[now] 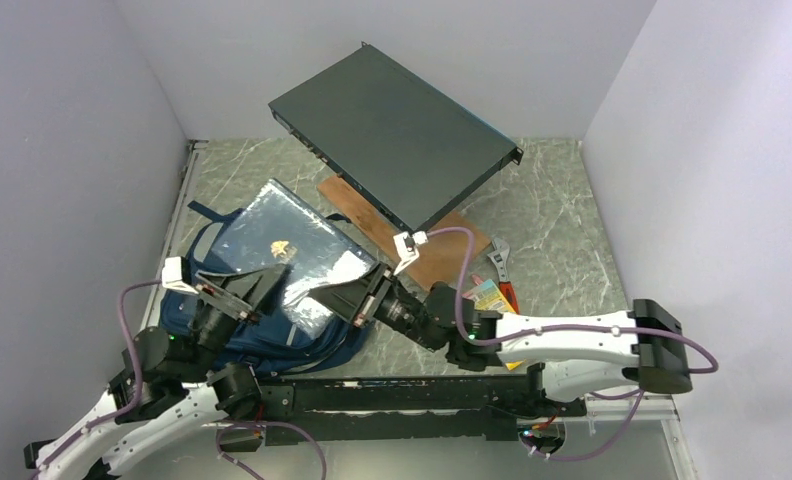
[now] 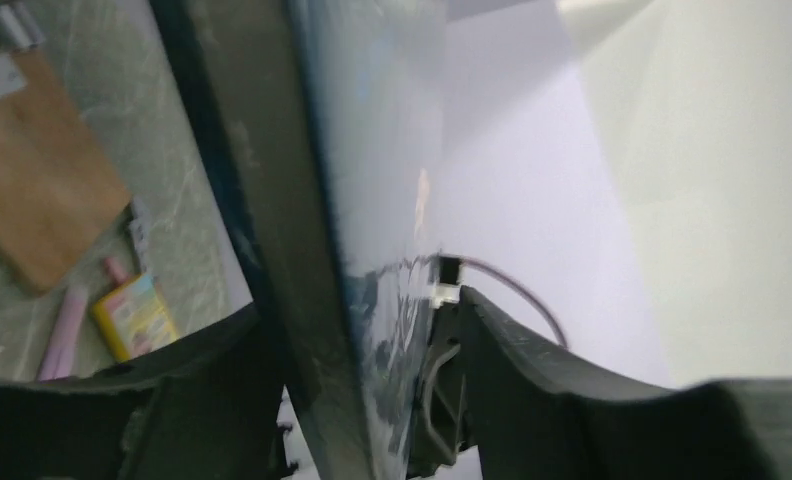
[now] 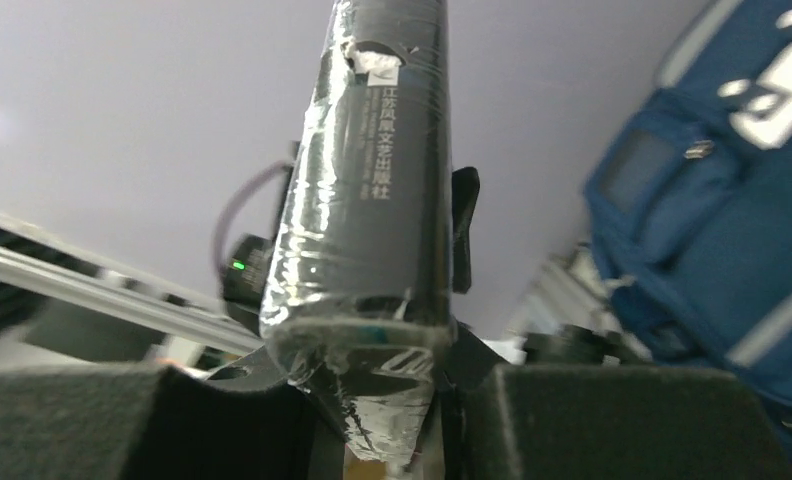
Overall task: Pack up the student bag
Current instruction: Pick up the book from the center of the board, then place the book in the student bag.
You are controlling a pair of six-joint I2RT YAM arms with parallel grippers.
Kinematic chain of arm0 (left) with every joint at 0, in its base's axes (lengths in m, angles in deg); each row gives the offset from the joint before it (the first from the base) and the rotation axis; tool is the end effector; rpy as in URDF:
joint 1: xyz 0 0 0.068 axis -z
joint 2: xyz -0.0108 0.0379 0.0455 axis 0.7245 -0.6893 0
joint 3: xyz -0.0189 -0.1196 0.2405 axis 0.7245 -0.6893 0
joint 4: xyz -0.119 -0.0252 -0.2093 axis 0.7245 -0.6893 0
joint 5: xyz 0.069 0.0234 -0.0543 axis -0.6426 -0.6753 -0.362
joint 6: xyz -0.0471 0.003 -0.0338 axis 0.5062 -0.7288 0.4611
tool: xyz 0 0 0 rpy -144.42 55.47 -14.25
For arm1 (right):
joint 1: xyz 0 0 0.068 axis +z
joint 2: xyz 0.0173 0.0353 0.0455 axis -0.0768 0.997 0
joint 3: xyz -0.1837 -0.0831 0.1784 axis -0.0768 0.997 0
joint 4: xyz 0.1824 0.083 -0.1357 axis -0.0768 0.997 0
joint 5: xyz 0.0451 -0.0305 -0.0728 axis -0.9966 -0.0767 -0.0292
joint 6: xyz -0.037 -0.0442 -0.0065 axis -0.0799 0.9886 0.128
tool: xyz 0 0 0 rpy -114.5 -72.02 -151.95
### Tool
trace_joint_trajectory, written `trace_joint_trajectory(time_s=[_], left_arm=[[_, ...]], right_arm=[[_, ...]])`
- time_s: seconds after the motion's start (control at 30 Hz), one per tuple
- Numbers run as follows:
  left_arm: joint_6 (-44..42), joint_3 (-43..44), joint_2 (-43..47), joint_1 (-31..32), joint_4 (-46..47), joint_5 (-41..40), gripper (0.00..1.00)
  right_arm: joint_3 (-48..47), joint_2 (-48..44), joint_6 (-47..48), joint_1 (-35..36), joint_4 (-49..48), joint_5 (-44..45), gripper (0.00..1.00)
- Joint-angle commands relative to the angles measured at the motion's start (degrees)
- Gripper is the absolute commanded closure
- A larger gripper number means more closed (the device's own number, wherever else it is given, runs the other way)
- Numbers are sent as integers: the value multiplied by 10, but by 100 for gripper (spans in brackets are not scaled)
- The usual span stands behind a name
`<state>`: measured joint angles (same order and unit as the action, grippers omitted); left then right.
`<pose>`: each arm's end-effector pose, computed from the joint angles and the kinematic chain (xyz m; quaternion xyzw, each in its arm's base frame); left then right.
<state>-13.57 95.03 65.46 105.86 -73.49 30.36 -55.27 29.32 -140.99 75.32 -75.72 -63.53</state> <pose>0.0327 -0.0140 0.3209 -0.2805 0.5346 -0.6595 0.4477 0.0635 0.2740 0.3484 0.0549 0.6228 0.7083 0.3278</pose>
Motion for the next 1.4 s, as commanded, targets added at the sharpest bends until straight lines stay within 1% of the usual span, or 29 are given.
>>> trace_joint_trajectory(time_s=[0.0,0.03,0.1,0.2,0.27,0.33,0.4,0.47,0.53,0.63,0.7,0.77,0.87,0.97,1.0,1.2,1.27,1.33,1.37], left_arm=[[66,38,-30,1,-187,79,16],[69,39,-30,1,-219,88,9],[58,36,-22,1,-272,107,1],[28,37,-5,1,-326,119,0],[7,51,6,1,-372,118,0],[-15,75,9,2,-420,112,0],[-32,108,4,2,-473,100,0],[-53,149,-11,1,-525,83,0],[-77,195,-33,1,-563,62,0],[-122,231,-76,1,-588,42,0],[-155,233,-108,1,-576,33,0],[-179,226,-147,1,-543,29,0],[-215,212,-221,1,-482,26,0],[-247,200,-297,1,-423,25,0],[-251,200,-324,1,-409,27,0],[-283,217,-503,1,-324,82,0],[-285,223,-548,1,-299,90,7],[-281,217,-580,3,-273,94,21],[-280,208,-593,4,-254,97,26]], right_arm=[[-12,-112,143,2,71,50,100],[-21,-124,175,2,106,49,100],[-63,-143,241,2,200,44,100],[-94,-165,327,1,319,39,100],[-107,-189,375,2,403,44,100],[-110,-220,406,1,466,47,100],[-97,-264,425,2,518,27,100],[-73,-313,428,2,558,-19,100],[-47,-363,415,2,598,-61,100],[-12,-392,367,2,646,-114,100],[13,-389,340,2,642,-169,100],[35,-377,321,2,621,-220,100],[55,-367,303,2,619,-231,100],[63,-385,299,2,657,-195,100],[61,-396,297,2,673,-168,100],[34,-456,280,2,768,-48,100],[30,-467,277,2,786,-12,100],[24,-468,273,2,799,5,100],[23,-468,274,2,802,7,100]])
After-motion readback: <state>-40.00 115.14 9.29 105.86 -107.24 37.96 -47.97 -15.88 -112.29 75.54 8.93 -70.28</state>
